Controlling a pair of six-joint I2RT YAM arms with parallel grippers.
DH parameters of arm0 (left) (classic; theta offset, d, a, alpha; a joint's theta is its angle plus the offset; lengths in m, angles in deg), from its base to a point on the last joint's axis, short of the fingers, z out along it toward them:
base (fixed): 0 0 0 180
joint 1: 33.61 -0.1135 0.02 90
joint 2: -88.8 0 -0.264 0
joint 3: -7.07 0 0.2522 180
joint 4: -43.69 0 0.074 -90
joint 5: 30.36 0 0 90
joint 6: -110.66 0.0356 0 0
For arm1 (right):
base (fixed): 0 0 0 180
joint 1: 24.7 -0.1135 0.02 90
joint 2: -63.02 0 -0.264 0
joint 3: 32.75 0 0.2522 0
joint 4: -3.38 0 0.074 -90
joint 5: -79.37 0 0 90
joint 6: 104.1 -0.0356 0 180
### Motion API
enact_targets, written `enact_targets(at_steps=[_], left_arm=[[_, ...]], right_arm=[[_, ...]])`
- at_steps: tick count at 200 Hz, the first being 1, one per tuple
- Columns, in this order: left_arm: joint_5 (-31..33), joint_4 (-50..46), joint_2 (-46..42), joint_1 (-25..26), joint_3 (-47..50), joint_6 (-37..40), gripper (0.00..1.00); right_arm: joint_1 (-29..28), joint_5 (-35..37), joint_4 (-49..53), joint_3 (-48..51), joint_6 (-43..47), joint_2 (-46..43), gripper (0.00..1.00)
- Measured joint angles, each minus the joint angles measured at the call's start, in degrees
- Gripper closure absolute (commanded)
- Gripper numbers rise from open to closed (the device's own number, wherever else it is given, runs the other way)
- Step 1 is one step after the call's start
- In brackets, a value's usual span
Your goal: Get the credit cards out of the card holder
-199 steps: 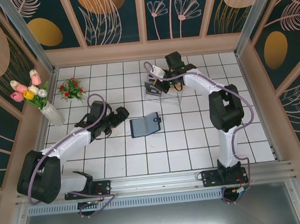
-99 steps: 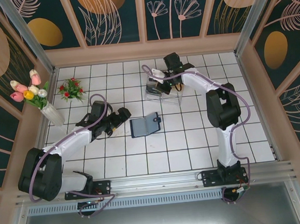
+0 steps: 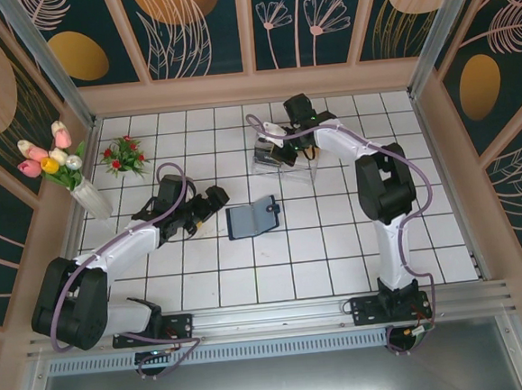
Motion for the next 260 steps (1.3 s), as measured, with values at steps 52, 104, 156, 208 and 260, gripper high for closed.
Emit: enact_targets(at_steps=[52, 104, 156, 208, 260], left_arm=[[-0.85, 0.39, 0.0, 0.0, 0.0, 0.0, 0.02], [-1.11, 0.46, 0.11, 0.0, 0.0, 0.39, 0.02], [-1.05, 0.44, 0.13, 0.35, -0.02, 1.92, 0.05], [0.55, 0.17, 1.73, 4.7, -2.91, 3.41, 0.17], [0.63, 1.18, 5.68, 8.61, -3.89, 3.41, 0.32]], right_arm=[[0.0, -0.31, -0.48, -0.9, -0.96, 0.35, 0.75], [0.0, -1.25, -1.16, -0.66, -4.04, -2.29, 0.75], [-0.35, -0.74, -9.49, 10.43, -17.4, -18.47, 0.73], [-8.46, 6.58, -18.91, 28.24, -40.85, -34.6, 0.73], [-15.3, 12.48, -16.85, 35.93, -65.59, -38.1, 0.86]])
